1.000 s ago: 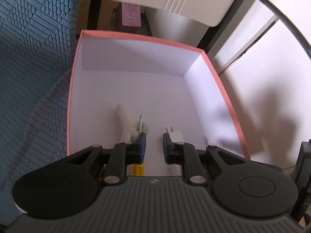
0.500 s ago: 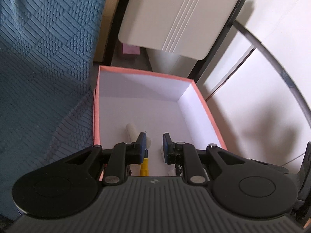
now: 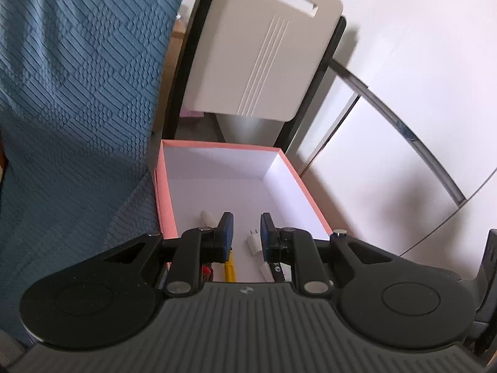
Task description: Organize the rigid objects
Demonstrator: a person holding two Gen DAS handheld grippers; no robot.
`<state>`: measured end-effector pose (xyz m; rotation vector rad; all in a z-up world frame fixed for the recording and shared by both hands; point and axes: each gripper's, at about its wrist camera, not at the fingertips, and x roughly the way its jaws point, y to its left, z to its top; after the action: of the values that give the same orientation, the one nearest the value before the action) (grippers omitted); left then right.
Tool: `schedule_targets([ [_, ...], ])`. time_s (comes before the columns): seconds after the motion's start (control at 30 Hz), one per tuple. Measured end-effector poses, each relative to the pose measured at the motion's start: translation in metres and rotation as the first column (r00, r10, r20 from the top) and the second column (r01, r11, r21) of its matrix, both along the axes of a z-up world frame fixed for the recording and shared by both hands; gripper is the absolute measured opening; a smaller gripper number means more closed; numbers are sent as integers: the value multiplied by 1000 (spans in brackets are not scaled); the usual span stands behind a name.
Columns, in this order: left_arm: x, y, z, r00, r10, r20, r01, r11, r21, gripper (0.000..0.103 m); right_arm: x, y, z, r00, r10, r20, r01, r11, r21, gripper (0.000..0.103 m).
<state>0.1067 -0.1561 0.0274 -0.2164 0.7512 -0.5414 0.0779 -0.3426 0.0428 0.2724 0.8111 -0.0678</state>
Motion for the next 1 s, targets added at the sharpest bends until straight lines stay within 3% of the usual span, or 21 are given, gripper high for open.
schedule_targets([
  [0.1, -14, 16, 7, 1000, -16, 23, 16, 1000, -11, 21, -11, 11, 10, 1000, -8, 14, 8, 1000, -23, 32],
  [0.23, -29, 36, 11, 999, -25, 37, 26, 999, -34, 33, -25, 24, 18, 999, -24, 27, 25, 999, -40, 32],
  [0.37, -45, 53, 12, 999, -14, 52, 15, 999, -28, 37, -40, 33, 25, 999, -28, 40, 29, 999, -37, 32],
  [0.53, -68, 66, 8, 998, 8, 60, -7, 1000, -21, 57, -59, 41, 28, 998, -35, 58, 37, 999, -34, 34],
  [0.57, -71, 68, 7, 998, 17, 62, -15, 1000, -23, 62, -63, 42, 28, 997, -41, 59, 43, 998, -35, 40],
  [0.63, -76, 74, 6, 997, 46, 68, -44, 999, -21, 82, -69, 43, 27, 997, -48, 60, 50, 998, -34, 56],
  [0.73, -83, 79, 4, 994, 70, 84, -70, 998, -4, 91, -81, 41, 27, 994, -70, 87, 73, 997, -37, 85],
  [0.83, -89, 81, 1, 993, 76, 94, -77, 997, 9, 100, -87, 39, 26, 992, -67, 103, 70, 997, -25, 103],
  [1.0, -98, 81, -4, 992, 78, 95, -82, 996, 31, 103, -97, 44, 29, 986, -83, 142, 92, 994, -57, 103],
])
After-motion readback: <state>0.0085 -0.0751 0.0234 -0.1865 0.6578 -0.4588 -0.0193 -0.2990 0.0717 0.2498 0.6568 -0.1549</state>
